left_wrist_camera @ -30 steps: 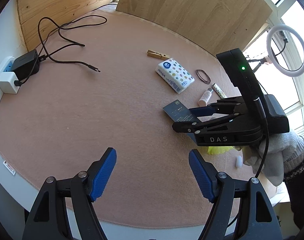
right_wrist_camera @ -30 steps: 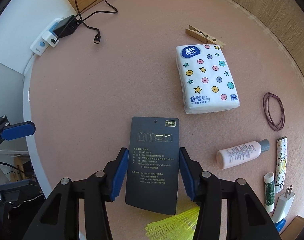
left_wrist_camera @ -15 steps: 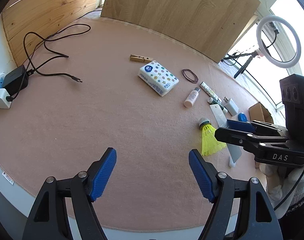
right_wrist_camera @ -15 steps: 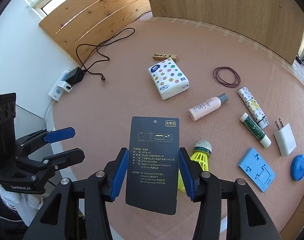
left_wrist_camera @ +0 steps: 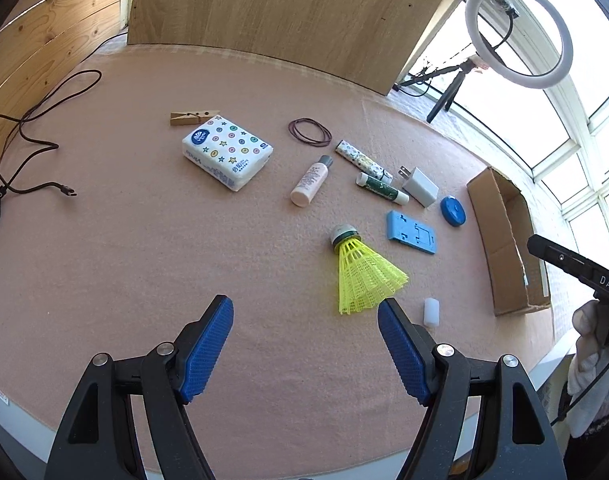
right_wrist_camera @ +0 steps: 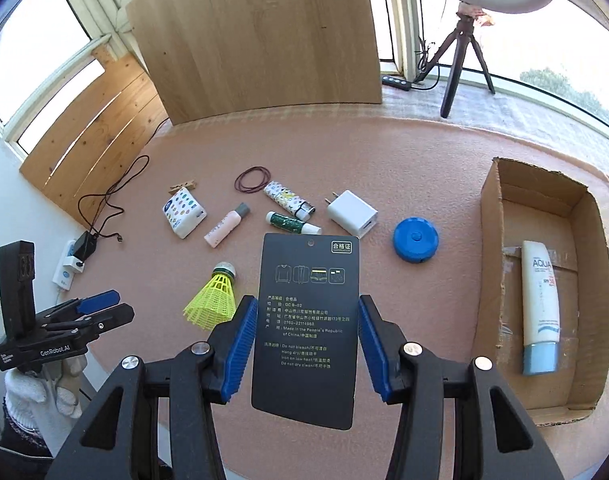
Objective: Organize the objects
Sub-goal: 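Carry the black card with the right tool into the box and release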
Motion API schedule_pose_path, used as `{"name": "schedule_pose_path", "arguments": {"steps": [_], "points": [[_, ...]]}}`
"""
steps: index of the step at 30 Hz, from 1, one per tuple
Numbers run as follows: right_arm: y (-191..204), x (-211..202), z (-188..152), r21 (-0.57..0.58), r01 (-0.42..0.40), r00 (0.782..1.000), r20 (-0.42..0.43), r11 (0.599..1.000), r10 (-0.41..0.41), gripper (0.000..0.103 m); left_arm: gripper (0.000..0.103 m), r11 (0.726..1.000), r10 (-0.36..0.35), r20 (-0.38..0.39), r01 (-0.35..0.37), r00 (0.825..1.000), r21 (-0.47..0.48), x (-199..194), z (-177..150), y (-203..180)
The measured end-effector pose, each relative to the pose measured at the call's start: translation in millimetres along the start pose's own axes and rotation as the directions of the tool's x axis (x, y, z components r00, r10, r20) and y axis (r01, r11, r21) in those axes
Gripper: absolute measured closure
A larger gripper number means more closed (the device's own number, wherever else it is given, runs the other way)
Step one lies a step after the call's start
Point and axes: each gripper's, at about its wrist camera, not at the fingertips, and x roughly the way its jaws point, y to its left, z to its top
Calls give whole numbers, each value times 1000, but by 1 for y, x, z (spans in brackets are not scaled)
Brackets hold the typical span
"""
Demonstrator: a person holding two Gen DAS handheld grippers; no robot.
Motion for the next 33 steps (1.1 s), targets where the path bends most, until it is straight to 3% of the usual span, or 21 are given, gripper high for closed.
{"name": "schedule_pose_path", "arguments": {"steps": [12, 21, 28, 29, 31, 33], "points": [[-113, -34, -18, 204, 219, 972, 42, 954, -232, 57, 25, 995, -27, -43, 31, 999, 97, 30, 5, -49], [-160, -28, -24, 256, 299, 951, 3, 919, -310, 57, 25, 991, -26, -52, 33, 998, 128, 39, 7, -67], [-173, -28, -23, 258, 337, 937, 2, 906, -349, 56, 25, 992, -21, -57, 28, 998, 121, 44, 7, -66], [-173, -28, -23, 258, 338, 937, 3, 905, -350, 55, 25, 992, -21, -57, 28, 998, 120, 45, 7, -66], [-175, -28, -23, 267, 360, 928, -2, 894, -373, 37, 26, 992, -21, -60, 28, 998, 120, 46, 7, -65], [-175, -30, -22, 267, 373, 921, 12, 889, -390, 35, 26, 992, -21, -61, 28, 998, 121, 47, 8, -65]]}}
